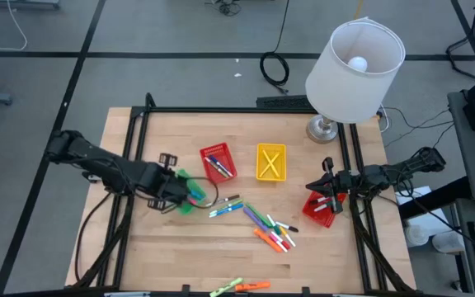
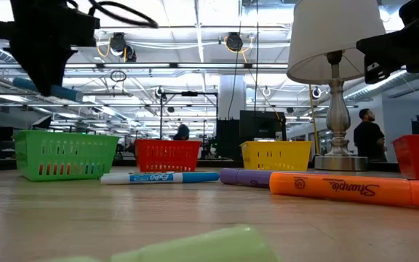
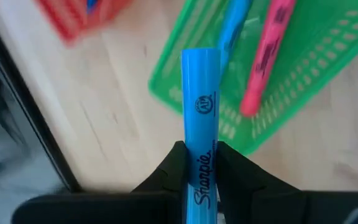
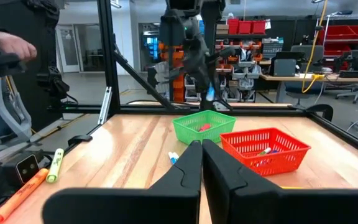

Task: Pick & Place Markers
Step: Put the large blue highlighter pen into the green bin

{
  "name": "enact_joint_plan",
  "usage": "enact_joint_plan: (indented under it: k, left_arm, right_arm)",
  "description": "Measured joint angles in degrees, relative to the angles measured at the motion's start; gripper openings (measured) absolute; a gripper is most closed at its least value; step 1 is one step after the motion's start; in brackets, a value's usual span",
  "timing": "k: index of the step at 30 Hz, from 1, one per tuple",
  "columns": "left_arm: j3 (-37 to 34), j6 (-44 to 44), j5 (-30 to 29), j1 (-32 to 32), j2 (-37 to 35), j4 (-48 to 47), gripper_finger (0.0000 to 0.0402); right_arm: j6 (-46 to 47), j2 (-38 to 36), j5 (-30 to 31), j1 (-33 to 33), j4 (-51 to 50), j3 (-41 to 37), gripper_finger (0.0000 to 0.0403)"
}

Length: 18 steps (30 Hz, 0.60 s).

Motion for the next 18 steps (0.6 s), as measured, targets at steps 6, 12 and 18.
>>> enact_joint_plan:
  k: [6,12,18]
  left_arm:
    - [0.0,11.6,1.1,-1.0,3.3,3.0,0.0056]
    - [0.1,14.4,2.3,-0.9,7.0,6.2,0.0056]
    - [0.1,16.7,3.7,0.6,9.9,9.4,0.0056]
  right_arm:
    - [1.0,0.0,0.0,0.0,0.0,0.0,0.0000]
    - [1.1,0.0,0.0,0.0,-0.1,0.0,0.0000]
    - [1.3,0.0,0.0,0.0,-0.3,0.0,0.0000]
